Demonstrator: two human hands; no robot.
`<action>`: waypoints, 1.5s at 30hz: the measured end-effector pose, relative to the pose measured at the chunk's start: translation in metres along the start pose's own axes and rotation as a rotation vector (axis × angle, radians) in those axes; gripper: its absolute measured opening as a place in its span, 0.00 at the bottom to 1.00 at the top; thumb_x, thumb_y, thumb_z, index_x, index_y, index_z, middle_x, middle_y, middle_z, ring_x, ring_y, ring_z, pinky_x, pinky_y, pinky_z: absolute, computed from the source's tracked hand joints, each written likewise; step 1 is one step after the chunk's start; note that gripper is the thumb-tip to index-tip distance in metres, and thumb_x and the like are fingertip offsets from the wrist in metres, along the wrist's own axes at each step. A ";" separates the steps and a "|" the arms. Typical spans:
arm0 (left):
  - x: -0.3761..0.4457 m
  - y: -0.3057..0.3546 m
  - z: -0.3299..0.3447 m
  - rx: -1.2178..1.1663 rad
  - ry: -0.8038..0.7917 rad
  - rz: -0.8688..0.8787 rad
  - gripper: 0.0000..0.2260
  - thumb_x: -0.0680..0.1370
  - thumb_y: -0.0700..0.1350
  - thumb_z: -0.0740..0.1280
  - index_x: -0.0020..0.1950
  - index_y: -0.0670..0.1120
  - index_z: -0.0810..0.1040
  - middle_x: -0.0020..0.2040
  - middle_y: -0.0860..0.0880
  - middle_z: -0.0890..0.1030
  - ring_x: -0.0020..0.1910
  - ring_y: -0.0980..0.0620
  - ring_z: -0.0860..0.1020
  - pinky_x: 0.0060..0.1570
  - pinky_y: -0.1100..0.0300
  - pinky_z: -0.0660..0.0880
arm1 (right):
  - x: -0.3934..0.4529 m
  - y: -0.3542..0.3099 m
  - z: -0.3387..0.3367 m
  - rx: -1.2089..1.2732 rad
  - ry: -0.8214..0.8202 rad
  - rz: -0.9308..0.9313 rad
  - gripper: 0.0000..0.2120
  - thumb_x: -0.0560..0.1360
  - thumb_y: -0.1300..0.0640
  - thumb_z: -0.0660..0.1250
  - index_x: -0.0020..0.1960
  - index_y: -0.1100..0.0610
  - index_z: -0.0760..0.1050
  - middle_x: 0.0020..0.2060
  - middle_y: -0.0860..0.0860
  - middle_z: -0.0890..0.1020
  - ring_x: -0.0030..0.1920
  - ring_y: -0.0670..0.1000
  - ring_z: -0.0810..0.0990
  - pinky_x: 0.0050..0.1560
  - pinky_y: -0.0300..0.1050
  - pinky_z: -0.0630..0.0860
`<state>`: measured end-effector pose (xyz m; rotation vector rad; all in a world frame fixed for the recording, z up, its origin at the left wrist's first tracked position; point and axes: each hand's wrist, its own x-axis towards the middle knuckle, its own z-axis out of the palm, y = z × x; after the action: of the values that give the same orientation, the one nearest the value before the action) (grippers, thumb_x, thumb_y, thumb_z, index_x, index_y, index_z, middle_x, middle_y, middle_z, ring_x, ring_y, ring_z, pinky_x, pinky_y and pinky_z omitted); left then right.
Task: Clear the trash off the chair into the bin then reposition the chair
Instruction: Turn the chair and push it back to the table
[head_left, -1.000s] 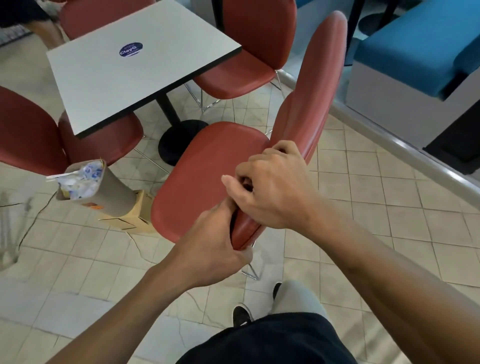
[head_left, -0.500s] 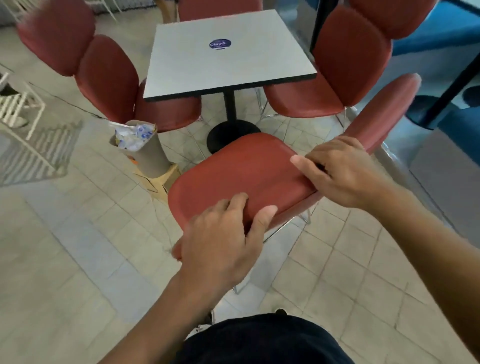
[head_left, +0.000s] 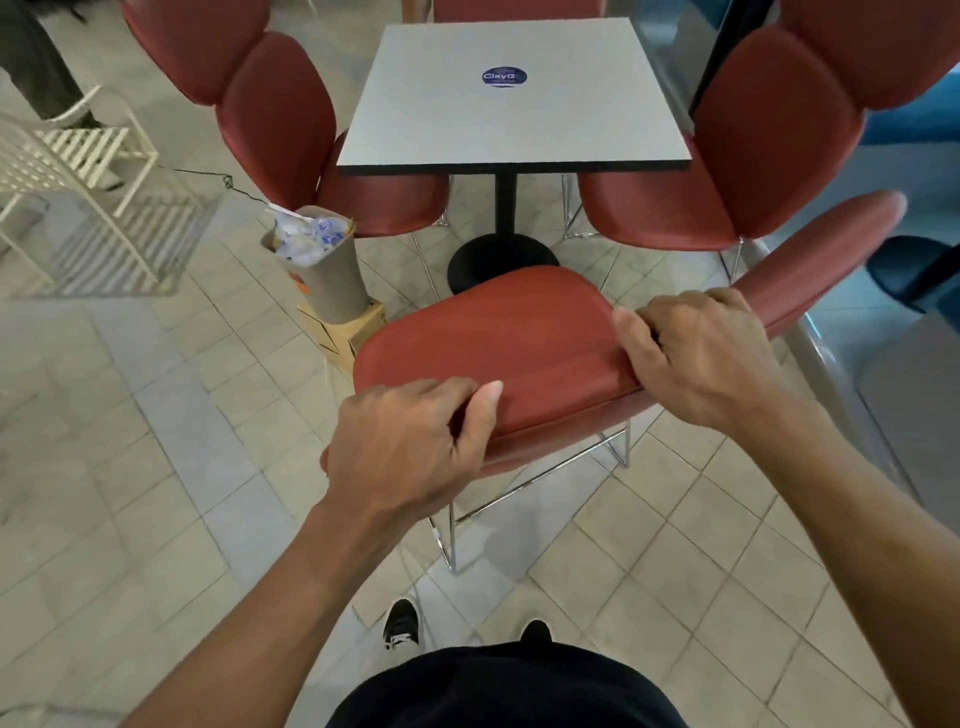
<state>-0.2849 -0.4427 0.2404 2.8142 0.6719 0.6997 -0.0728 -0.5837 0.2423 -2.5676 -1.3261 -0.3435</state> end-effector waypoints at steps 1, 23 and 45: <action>-0.001 -0.004 0.000 -0.016 0.005 0.023 0.23 0.81 0.58 0.52 0.39 0.50 0.81 0.27 0.53 0.77 0.25 0.52 0.74 0.26 0.57 0.70 | -0.002 -0.004 0.000 0.009 0.014 0.012 0.24 0.79 0.46 0.48 0.26 0.52 0.59 0.25 0.45 0.66 0.32 0.51 0.71 0.56 0.51 0.67; -0.006 0.010 -0.004 0.114 0.068 -0.047 0.16 0.79 0.50 0.56 0.35 0.49 0.77 0.30 0.51 0.78 0.29 0.47 0.75 0.35 0.56 0.68 | -0.032 -0.105 0.003 0.067 0.084 -0.009 0.24 0.80 0.44 0.51 0.31 0.52 0.72 0.29 0.48 0.78 0.33 0.55 0.78 0.43 0.48 0.71; 0.067 -0.068 0.020 0.156 0.215 0.086 0.17 0.75 0.47 0.58 0.28 0.46 0.76 0.24 0.51 0.75 0.25 0.48 0.74 0.31 0.57 0.67 | 0.029 -0.081 0.019 0.070 0.096 0.175 0.28 0.76 0.34 0.53 0.35 0.51 0.80 0.29 0.46 0.80 0.34 0.49 0.78 0.50 0.47 0.72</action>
<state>-0.2490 -0.3525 0.2317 2.9510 0.6695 1.0190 -0.1205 -0.5096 0.2408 -2.5505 -1.0536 -0.3751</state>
